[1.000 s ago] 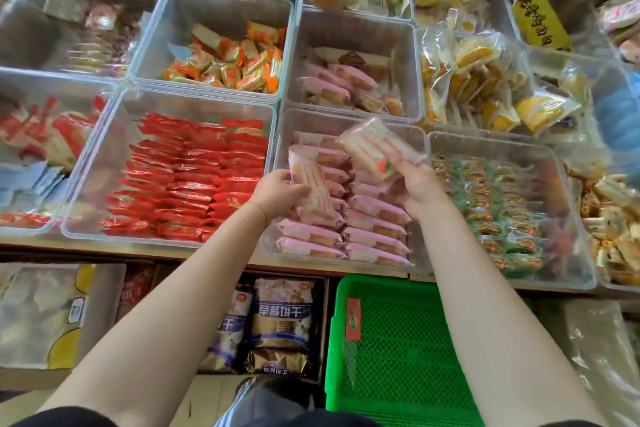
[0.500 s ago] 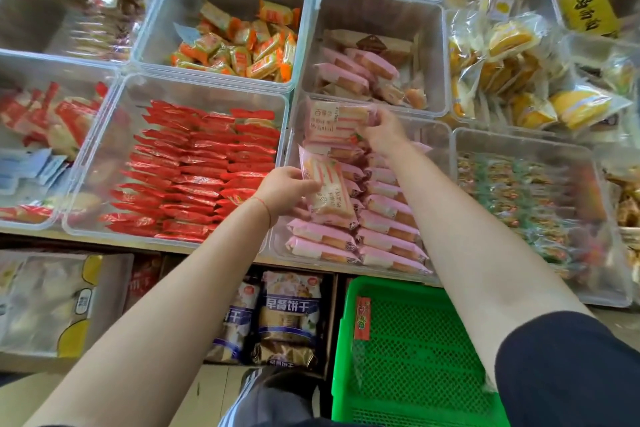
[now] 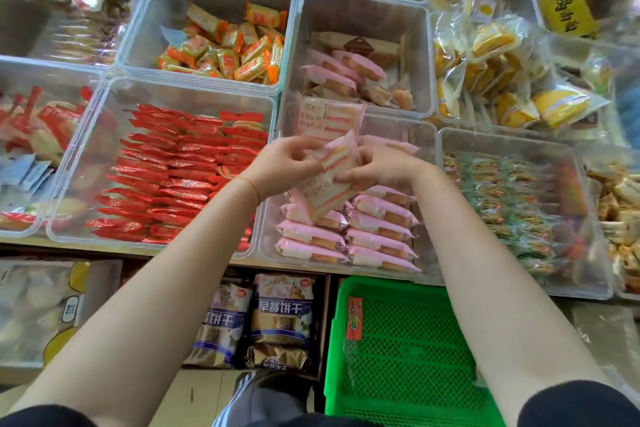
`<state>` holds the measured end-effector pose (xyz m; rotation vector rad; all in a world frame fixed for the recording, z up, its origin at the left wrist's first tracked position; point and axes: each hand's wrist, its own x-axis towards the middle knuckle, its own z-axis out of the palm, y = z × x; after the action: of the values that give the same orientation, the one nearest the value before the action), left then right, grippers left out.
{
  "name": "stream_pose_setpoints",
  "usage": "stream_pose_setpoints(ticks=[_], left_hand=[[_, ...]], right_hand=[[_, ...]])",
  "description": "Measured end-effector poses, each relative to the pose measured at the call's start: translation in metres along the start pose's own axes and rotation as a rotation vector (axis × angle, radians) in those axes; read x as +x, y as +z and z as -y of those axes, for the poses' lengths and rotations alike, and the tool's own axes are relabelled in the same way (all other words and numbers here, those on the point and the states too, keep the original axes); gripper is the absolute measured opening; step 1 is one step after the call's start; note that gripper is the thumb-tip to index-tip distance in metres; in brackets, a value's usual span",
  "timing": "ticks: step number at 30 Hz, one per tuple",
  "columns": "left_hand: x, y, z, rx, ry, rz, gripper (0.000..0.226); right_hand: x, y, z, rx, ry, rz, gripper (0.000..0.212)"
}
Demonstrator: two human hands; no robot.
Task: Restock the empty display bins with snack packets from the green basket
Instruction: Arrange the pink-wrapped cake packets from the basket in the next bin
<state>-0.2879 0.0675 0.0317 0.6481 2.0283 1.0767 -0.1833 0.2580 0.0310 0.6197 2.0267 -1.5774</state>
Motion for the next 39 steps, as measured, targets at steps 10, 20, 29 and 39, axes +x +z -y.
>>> stream_pose_setpoints(ticks=[10, 20, 29, 39], left_hand=[[-0.013, 0.047, 0.081, 0.853, 0.065, -0.297, 0.071], [-0.012, 0.046, 0.078, 0.909, 0.026, -0.270, 0.078], [-0.012, 0.046, 0.077, 0.908, 0.031, -0.276, 0.078], [-0.015, 0.045, 0.078, 0.852, 0.071, -0.278, 0.078]], right_hand=[[0.037, 0.013, -0.019, 0.442, -0.139, -0.578, 0.028], [0.059, 0.020, -0.013, -0.220, 0.076, -0.734, 0.047], [0.046, 0.022, -0.022, -0.050, 0.050, -0.688, 0.033], [0.029, 0.046, -0.005, 0.024, 0.117, -0.892, 0.035]])
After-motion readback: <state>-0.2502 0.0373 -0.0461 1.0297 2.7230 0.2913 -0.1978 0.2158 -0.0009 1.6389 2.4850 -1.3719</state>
